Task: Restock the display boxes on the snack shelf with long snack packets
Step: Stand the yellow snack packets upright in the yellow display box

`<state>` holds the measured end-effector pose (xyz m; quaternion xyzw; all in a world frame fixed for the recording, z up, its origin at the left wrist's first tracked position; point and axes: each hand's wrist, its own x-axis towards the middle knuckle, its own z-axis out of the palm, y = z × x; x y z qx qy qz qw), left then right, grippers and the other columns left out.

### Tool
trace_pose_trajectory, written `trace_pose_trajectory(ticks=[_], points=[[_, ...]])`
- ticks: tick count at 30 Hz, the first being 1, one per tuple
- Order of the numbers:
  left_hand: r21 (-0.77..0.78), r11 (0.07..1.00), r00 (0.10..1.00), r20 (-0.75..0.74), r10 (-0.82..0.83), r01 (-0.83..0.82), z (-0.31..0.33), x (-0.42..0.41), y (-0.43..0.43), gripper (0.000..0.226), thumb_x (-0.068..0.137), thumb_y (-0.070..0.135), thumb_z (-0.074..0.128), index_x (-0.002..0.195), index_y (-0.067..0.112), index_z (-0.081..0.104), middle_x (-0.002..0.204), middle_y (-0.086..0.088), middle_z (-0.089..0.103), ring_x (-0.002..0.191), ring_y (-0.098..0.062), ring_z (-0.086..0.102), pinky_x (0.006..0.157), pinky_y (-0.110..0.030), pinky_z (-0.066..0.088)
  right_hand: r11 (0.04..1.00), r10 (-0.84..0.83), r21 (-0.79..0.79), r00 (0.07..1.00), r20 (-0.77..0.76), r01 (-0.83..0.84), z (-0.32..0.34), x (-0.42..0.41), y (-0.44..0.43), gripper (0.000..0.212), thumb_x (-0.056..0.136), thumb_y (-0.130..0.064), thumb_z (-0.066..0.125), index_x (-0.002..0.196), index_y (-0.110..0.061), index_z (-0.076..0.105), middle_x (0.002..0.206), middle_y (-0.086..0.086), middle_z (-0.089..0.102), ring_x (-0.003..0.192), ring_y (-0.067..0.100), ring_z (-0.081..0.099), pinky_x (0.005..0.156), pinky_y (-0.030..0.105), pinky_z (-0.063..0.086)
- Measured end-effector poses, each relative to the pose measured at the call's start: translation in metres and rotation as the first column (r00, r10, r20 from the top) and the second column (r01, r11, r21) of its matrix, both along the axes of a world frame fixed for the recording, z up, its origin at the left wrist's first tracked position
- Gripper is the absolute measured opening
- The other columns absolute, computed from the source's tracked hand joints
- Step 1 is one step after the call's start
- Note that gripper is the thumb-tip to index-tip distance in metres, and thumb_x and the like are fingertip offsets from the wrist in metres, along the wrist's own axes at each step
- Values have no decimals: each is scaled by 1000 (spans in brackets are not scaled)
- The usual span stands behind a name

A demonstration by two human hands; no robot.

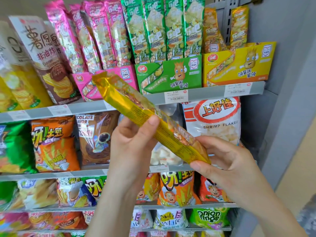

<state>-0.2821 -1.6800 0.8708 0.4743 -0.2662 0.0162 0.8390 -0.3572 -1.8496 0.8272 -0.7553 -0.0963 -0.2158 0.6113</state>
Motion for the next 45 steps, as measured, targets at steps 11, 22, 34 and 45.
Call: trace_pose_trajectory(ticks=[11,22,34,45], points=[[-166,971,985,20,-173,174,16,-5,-5,49,71,31,83,109,13,56,98,-3,64,92,-18,60,81,-32,51,873,-372,-299,922,103,386,-21,8,-10,47,65,-36,85,97,-45,51,102,-21,59,100,-4,55,79,3,38],[-48,975,975,70,-213,217,19,0,-29,37,89,17,53,126,18,48,98,-5,59,93,-25,52,90,-45,40,911,-235,-328,968,92,252,-5,0,5,53,70,-73,63,114,-52,41,116,-24,54,110,-6,52,82,13,44],[150,969,942,304,142,-195,57,10,-53,3,78,27,74,77,24,77,68,6,68,60,-11,57,51,-23,47,759,-503,-96,674,542,644,-1,11,-4,46,86,-43,70,127,-28,57,120,-15,59,109,5,60,90,26,52],[88,978,905,402,139,-189,103,0,-99,16,82,31,67,68,22,67,56,11,56,47,-4,43,43,-17,39,833,-429,-173,811,399,526,20,-1,-26,62,91,-64,48,148,-49,28,124,-32,59,100,-10,63,81,6,47]])
